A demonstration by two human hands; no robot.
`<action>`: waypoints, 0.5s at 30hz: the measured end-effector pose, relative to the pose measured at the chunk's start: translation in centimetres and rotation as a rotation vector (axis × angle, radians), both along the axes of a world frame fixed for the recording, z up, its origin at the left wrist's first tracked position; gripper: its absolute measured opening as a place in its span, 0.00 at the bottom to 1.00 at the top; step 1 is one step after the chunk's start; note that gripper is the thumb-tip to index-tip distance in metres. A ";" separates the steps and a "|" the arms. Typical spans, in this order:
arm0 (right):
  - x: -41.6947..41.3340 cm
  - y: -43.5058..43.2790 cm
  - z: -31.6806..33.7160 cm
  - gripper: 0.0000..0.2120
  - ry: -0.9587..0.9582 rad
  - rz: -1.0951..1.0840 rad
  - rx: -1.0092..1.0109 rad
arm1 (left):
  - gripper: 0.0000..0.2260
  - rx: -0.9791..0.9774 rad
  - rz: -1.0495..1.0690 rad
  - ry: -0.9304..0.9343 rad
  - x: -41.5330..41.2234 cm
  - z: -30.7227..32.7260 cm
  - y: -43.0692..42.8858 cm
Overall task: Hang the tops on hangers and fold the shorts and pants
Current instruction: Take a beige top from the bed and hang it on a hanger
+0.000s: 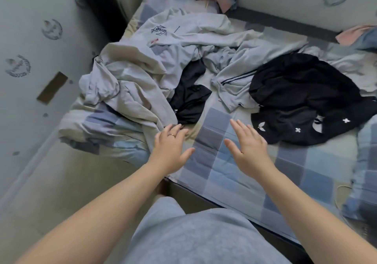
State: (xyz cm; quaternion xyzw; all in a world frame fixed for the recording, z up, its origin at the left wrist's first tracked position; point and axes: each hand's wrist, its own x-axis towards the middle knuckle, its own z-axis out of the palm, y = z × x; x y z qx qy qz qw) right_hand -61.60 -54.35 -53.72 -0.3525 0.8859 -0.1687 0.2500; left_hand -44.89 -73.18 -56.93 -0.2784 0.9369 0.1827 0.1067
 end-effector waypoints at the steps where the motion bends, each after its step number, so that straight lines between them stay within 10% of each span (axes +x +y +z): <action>1: 0.5 -2.2 -0.6 0.29 -0.022 0.003 0.012 | 0.29 0.012 0.008 -0.010 0.3 -0.5 -2.1; 15: 3.2 -28.8 -19.4 0.29 -0.276 -0.110 0.284 | 0.28 0.199 0.035 -0.269 2.4 -18.7 -26.7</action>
